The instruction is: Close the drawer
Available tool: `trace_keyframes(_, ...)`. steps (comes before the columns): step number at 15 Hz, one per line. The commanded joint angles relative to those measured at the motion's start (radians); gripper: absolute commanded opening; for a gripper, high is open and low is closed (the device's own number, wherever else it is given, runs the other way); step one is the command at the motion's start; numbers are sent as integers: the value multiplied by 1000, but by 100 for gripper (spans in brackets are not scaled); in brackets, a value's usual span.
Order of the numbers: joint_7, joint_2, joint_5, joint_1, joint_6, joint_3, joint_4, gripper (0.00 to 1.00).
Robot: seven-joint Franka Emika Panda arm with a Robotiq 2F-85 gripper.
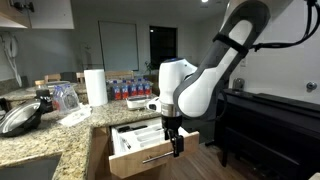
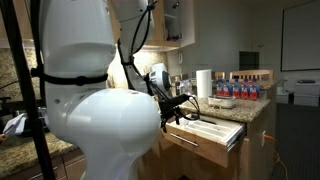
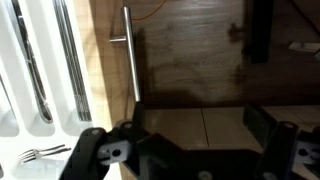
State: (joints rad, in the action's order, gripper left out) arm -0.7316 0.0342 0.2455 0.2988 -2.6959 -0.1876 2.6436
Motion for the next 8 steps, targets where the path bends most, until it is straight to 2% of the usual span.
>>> trace_keyframes(1,-132,-94,-43,-37,10,-1,-54,100)
trace_keyframes(4,-227,-163,-84,-69,54,-17,-108,100)
trace_keyframes(7,-239,-238,-58,-95,112,-18,-188,100)
trace_keyframes(8,-267,-267,-79,-108,142,-26,-217,100)
